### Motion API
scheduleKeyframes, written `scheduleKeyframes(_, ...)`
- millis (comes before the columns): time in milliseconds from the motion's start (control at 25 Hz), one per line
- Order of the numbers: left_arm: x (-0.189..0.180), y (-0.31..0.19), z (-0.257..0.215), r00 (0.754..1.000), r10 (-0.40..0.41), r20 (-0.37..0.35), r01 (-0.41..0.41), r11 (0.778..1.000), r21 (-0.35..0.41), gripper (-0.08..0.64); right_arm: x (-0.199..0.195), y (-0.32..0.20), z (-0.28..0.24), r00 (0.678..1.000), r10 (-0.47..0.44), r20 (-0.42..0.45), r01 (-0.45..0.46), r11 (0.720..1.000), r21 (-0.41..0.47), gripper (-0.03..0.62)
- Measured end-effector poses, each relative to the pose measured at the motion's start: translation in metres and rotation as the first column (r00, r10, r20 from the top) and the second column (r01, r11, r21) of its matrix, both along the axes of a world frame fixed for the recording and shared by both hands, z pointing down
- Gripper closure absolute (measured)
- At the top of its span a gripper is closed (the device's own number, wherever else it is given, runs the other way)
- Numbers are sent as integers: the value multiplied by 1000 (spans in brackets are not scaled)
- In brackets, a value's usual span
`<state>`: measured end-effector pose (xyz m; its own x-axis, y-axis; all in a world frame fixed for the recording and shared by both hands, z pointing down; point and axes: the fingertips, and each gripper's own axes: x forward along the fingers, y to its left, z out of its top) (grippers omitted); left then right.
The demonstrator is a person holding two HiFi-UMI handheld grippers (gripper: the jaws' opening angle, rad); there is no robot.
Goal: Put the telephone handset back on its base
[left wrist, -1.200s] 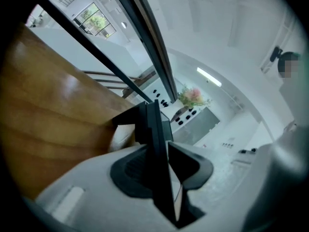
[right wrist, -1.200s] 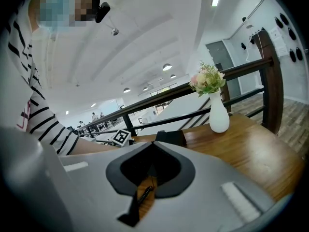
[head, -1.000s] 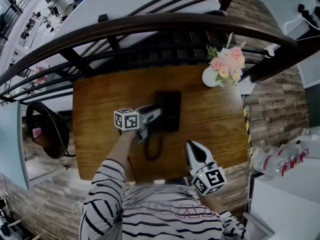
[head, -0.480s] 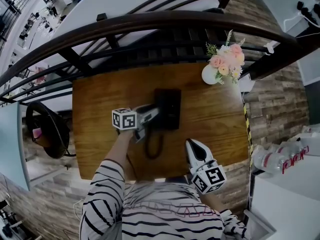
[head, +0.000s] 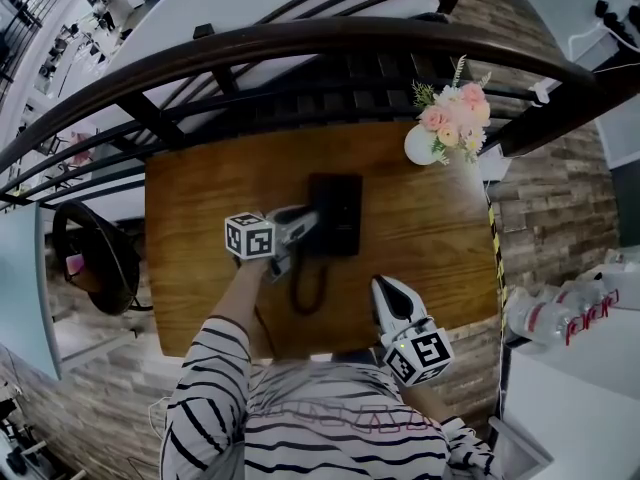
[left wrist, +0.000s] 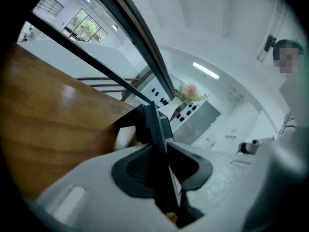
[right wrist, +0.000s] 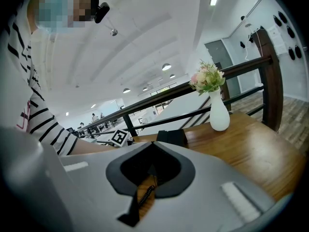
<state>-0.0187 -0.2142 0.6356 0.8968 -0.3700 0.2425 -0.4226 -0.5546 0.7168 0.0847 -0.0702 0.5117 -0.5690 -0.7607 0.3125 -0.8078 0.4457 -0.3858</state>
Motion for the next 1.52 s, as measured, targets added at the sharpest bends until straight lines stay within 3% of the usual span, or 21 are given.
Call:
scheduleKeyframes(240,-2,-1,1,994,-10,-107,3,998,-65,483,-1,2,3,1000,-6,0,6,1000,0,592)
scheduleKeyframes(400,-1,-3,3,991,-12,-134,1,996,-84,486,0,2,5,1000,-2,-2,2,1000,-11,592)
scheduleKeyframes(1240,-4,-9,10,998,-29,-61,26,998,-61,433,-9,-4,3,1000,-19,1,20,1000,-7,592)
scheduleKeyframes(1520,-2,-3,8,1000,-11,-5,11,999,-38,353,-10,-4,0,1000,-20,5,20,1000,9,592)
